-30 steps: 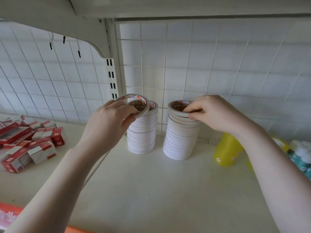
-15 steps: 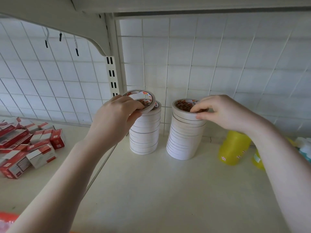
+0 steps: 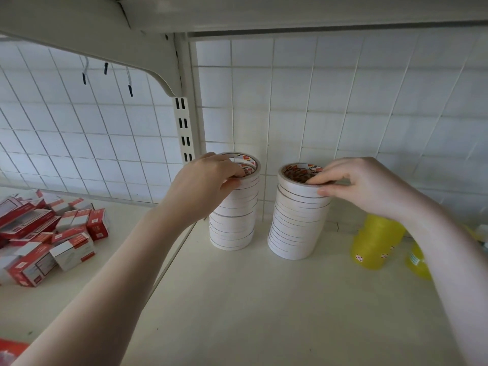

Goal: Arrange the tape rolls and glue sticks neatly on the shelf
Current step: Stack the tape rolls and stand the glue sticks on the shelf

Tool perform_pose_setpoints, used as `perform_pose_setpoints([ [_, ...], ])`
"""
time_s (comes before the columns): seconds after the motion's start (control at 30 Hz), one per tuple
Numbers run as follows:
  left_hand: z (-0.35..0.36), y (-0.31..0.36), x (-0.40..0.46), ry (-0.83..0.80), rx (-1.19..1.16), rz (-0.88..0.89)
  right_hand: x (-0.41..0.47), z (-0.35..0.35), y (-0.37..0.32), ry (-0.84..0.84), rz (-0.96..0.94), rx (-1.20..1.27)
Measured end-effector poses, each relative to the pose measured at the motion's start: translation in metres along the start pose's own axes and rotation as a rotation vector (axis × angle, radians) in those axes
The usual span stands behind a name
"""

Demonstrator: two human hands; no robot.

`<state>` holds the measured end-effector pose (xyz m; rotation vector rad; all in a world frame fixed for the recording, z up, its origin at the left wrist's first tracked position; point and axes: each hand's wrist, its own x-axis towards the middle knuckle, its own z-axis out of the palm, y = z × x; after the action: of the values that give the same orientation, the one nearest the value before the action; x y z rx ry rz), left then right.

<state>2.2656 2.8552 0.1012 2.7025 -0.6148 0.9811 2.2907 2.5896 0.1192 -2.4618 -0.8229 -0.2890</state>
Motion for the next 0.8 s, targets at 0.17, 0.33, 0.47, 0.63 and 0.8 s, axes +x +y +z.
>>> perform_pose_setpoints([
  [0.17,-0.001,-0.002,0.007,-0.125,-0.04,-0.075,-0.001,0.0,0.0,-0.003,-0.003,-0.014],
  [0.33,-0.008,-0.004,0.013,-0.226,-0.131,-0.125,-0.007,0.004,-0.001,0.126,-0.032,-0.026],
  [0.47,-0.012,-0.008,0.017,-0.309,-0.223,-0.185,-0.017,0.006,0.001,0.286,-0.046,-0.027],
  [0.63,-0.014,-0.007,0.02,-0.352,-0.244,-0.224,-0.026,0.014,0.007,0.314,-0.031,-0.028],
  [0.8,-0.018,-0.005,0.02,-0.35,-0.213,-0.217,-0.029,0.018,0.01,0.33,-0.028,-0.017],
])
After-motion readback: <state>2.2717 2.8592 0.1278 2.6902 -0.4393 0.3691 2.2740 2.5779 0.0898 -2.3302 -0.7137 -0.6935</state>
